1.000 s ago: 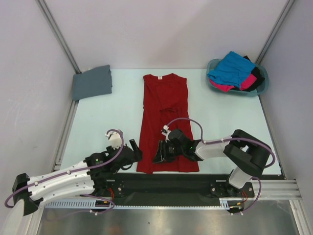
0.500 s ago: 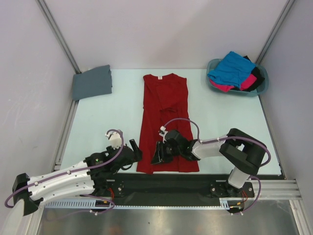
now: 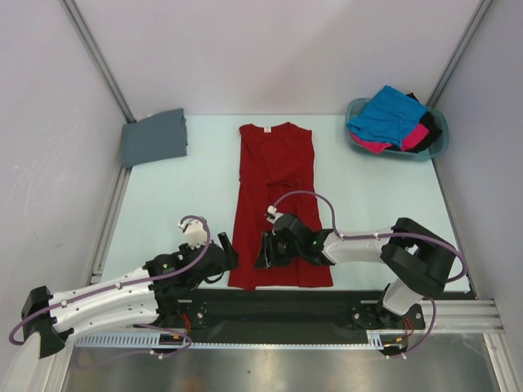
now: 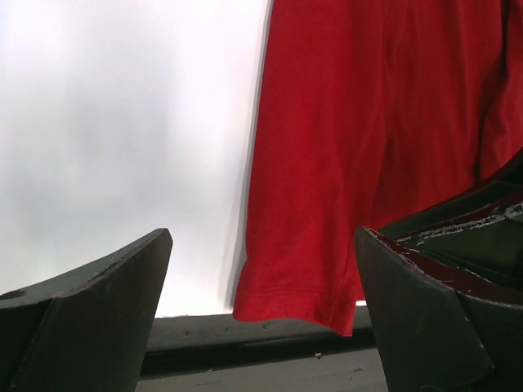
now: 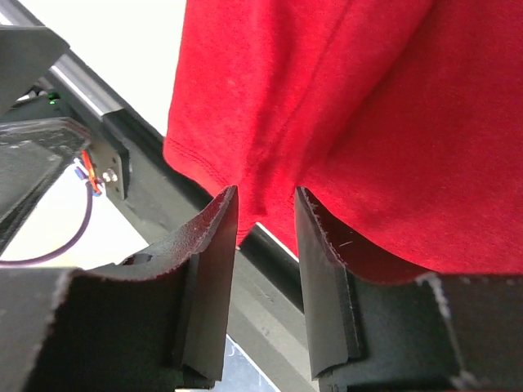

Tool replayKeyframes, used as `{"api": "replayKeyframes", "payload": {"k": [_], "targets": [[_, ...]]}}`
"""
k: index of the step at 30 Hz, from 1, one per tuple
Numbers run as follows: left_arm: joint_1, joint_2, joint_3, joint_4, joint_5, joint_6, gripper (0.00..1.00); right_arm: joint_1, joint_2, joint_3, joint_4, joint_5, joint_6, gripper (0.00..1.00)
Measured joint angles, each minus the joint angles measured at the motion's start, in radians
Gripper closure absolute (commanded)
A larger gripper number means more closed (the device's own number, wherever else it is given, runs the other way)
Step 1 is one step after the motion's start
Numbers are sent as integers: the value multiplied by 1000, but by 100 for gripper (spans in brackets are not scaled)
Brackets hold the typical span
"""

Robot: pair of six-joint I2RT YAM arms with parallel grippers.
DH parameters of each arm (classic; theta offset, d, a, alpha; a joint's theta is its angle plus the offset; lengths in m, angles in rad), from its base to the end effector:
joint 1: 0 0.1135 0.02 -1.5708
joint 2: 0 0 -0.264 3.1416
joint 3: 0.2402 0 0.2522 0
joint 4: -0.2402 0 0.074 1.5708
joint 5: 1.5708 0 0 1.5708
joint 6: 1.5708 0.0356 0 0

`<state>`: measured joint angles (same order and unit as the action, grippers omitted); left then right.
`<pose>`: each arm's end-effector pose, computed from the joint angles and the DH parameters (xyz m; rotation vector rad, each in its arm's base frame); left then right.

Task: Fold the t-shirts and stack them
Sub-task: Fold the tshirt

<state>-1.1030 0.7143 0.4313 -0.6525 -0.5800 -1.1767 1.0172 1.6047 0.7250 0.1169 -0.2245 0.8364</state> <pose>0.0779 -0.1109 0.1921 -0.3147 2.3235 -0.4062 0.1562 0.2678 0.1517 -0.3625 2.5998 1.0738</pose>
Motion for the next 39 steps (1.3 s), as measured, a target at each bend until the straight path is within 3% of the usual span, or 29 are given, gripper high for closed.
{"api": "replayKeyframes", "payload": {"k": [16, 25, 39], "targets": [[0, -2, 0, -1, -1, 3, 0, -1, 58, 32, -25, 27, -8, 66], [0, -2, 0, -1, -1, 3, 0, -3, 73, 39, -28, 24, -24, 100], [0, -8, 0, -1, -1, 3, 0, -3, -67, 80, -134, 27, -48, 100]]}}
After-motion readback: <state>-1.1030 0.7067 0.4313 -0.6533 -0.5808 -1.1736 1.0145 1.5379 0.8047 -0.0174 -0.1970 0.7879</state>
